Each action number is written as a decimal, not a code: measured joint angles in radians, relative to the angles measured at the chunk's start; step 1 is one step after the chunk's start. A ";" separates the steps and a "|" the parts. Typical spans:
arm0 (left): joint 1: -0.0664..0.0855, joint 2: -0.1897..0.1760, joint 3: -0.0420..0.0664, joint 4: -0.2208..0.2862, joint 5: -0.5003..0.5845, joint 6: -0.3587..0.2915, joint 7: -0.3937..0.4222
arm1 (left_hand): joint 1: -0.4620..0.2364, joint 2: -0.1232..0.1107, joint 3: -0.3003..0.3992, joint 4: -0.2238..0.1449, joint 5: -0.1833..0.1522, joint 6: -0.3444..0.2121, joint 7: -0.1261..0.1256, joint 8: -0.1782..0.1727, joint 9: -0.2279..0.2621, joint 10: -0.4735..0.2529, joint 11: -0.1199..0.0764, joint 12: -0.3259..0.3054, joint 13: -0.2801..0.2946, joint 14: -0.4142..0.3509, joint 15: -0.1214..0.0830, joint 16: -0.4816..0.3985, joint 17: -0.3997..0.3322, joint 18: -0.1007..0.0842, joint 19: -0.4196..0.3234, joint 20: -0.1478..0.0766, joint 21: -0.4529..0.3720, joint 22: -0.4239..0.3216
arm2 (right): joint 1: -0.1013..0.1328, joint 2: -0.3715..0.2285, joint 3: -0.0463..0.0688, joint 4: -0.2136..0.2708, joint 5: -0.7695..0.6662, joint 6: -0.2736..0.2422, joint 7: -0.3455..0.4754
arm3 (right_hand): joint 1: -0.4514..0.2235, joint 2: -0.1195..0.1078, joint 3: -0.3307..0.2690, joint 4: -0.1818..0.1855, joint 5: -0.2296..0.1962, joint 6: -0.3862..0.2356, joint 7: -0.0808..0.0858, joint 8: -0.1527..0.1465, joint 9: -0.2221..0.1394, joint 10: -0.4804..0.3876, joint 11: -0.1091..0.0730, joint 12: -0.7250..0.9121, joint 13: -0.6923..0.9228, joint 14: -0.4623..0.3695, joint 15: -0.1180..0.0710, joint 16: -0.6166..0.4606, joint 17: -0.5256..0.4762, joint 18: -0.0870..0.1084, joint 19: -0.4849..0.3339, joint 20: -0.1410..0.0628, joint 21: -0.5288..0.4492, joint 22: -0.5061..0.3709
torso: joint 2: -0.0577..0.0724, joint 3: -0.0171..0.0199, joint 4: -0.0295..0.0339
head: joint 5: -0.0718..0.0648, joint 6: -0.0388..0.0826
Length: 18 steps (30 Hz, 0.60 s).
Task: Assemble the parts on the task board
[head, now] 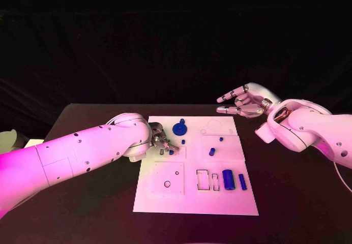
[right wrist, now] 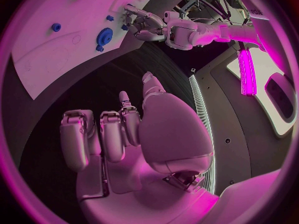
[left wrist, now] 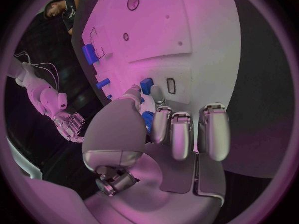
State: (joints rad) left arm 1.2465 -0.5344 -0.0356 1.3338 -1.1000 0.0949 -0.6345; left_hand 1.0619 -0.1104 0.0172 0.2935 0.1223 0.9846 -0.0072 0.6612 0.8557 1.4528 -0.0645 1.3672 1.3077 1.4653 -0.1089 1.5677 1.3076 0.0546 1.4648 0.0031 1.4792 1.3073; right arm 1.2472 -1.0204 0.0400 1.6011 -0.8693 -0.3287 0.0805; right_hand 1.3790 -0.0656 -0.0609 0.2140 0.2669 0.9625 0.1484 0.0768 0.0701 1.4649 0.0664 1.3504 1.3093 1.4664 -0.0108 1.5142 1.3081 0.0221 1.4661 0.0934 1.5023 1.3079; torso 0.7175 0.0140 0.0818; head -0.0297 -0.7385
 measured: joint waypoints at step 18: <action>0.027 -0.086 0.049 0.074 0.086 -0.043 -0.008 | 0.013 0.005 -0.095 -0.001 -0.062 -0.087 0.042 -0.066 -0.044 -0.047 0.029 -0.060 -0.052 0.002 0.010 0.000 0.000 0.000 -0.005 0.005 -0.043 0.001 | -0.005 0.003 0.000 -0.009 0.005 0.000 0.002 | -0.005 0.005 0.000 0.000 0.000 0.000 0.000 0.000 0.000 0.000 0.000 -0.005 0.001 0.000 0.000 0.000 0.000 0.000 0.000 0.000 0.000 0.000 | 0.000 0.0007 -0.0005 | 0.003 0.010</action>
State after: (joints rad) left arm 1.2733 -0.6200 0.0132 1.4077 -1.0143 0.0523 -0.6427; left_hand 1.0751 -0.1057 -0.0776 0.2925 0.0608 0.8980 0.0352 0.5955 0.8117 1.4055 -0.0356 1.3071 1.2559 1.4670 -0.0987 1.5677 1.3074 0.0546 1.4602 0.0077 1.4365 1.3081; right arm 1.2418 -1.0174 0.0395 1.5917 -0.8638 -0.3286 0.0822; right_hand 1.3738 -0.0604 -0.0607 0.2139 0.2669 0.9626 0.1485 0.0768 0.0701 1.4649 0.0664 1.3451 1.3099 1.4664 -0.0108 1.5142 1.3078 0.0220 1.4661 0.0934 1.5023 1.3076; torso 0.7174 0.0147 0.0813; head -0.0268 -0.7281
